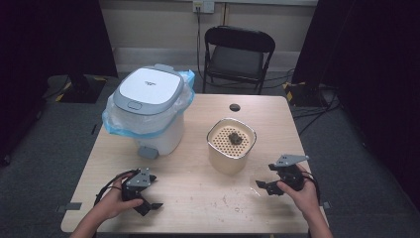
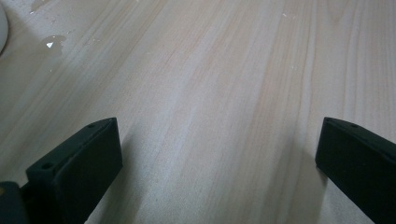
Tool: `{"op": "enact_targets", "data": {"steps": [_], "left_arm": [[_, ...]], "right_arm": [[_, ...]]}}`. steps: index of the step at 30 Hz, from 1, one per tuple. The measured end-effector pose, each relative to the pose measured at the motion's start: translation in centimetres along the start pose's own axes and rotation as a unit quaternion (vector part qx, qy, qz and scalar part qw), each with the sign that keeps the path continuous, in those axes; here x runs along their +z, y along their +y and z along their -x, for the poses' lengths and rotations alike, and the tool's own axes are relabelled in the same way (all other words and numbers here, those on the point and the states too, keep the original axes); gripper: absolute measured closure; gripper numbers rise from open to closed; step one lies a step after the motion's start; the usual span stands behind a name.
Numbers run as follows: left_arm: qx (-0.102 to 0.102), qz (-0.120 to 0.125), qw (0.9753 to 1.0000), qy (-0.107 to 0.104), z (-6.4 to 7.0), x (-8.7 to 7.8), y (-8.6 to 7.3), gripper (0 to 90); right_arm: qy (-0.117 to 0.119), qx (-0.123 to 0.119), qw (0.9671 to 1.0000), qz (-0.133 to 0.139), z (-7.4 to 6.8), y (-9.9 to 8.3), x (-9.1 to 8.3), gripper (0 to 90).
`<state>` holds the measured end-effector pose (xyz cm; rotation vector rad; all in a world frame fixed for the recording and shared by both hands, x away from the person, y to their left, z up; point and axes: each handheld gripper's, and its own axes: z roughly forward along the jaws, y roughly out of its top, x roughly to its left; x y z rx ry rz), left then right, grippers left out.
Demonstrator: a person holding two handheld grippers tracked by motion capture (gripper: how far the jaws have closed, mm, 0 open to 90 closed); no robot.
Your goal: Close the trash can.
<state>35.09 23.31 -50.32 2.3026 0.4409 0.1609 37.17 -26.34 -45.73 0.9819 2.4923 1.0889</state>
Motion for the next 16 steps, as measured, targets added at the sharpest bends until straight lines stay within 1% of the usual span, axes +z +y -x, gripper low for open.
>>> {"op": "enact_targets", "data": {"steps": [3, 6, 7, 9, 11, 12, 16], "left_arm": [[0.0, 0.0, 1.0, 0.0, 0.0, 0.0, 0.0, 0.0], [0.0, 0.0, 1.0, 0.0, 0.0, 0.0, 0.0, 0.0], [0.0, 0.0, 1.0, 0.0, 0.0, 0.0, 0.0, 0.0], [0.0, 0.0, 1.0, 0.0, 0.0, 0.0, 0.0, 0.0], [0.0, 0.0, 1.0, 0.0, 0.0, 0.0, 0.0, 0.0], [0.0, 0.0, 1.0, 0.0, 0.0, 0.0, 0.0, 0.0], [0.0, 0.0, 1.0, -0.001, 0.0, 0.0, 0.0, 0.0]], "right_arm": [[-0.004, 0.003, 1.0, 0.001, 0.0, -0.5, 0.2, 14.8], [-0.001, 0.011, 0.9999, 0.012, 0.1, -1.1, 0.3, 14.7], [-0.002, 0.012, 0.9999, 0.009, 0.1, -1.2, 0.3, 14.8], [-0.006, 0.005, 1.0, -0.002, 0.0, -1.5, 0.5, 14.8], [-0.006, 0.004, 0.9999, -0.007, -0.1, -1.7, 0.5, 14.8], [-0.009, 0.002, 0.9999, -0.009, -0.1, -1.7, 0.6, 14.8], [-0.007, -0.006, 0.9998, -0.016, -0.4, -1.9, 0.7, 14.8]]}}
